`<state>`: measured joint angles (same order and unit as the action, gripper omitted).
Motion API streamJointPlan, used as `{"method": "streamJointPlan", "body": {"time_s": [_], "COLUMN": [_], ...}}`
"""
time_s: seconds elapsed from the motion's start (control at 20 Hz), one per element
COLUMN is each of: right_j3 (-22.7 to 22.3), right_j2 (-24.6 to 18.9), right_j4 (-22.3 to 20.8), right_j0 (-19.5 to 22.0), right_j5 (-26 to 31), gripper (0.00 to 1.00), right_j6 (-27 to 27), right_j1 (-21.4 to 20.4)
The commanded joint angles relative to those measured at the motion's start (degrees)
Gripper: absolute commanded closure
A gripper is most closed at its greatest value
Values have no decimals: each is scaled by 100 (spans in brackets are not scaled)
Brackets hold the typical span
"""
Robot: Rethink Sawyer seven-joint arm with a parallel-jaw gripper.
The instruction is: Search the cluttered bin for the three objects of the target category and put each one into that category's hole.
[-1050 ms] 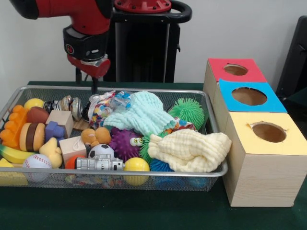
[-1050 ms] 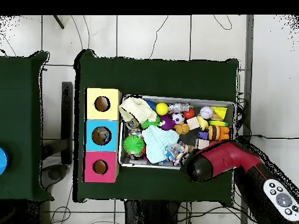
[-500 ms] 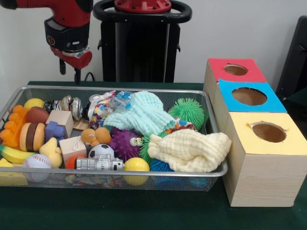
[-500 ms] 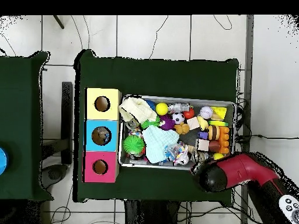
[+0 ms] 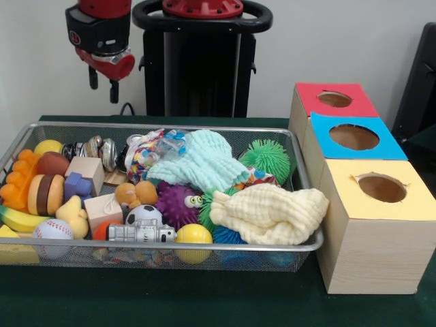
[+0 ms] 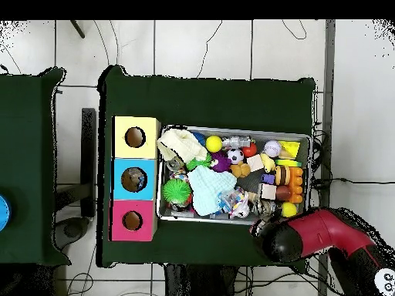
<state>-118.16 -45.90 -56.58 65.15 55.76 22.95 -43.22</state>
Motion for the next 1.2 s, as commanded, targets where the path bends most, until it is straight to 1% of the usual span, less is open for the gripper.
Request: {"method": "streamJointPlan", "body": {"time_s": [0.05, 0.2, 0.5, 0.65, 0.8, 1.2], "right_j3": [-364, -386, -490, -529, -508, -507], "right_j2": [-542, -563, -684, -741, -739, -911], "right_j4": [422, 428, 534, 581, 536, 666], "right_j0": [13, 21, 5, 25, 3, 63], "right_j5": [-338, -470, -617, -679, -745, -896], "gripper": [0, 0, 0, 0, 0, 0], "right_j6": [220, 129, -36, -14, -17, 17], "right_j1": [-143, -16, 49, 70, 100, 142]}}
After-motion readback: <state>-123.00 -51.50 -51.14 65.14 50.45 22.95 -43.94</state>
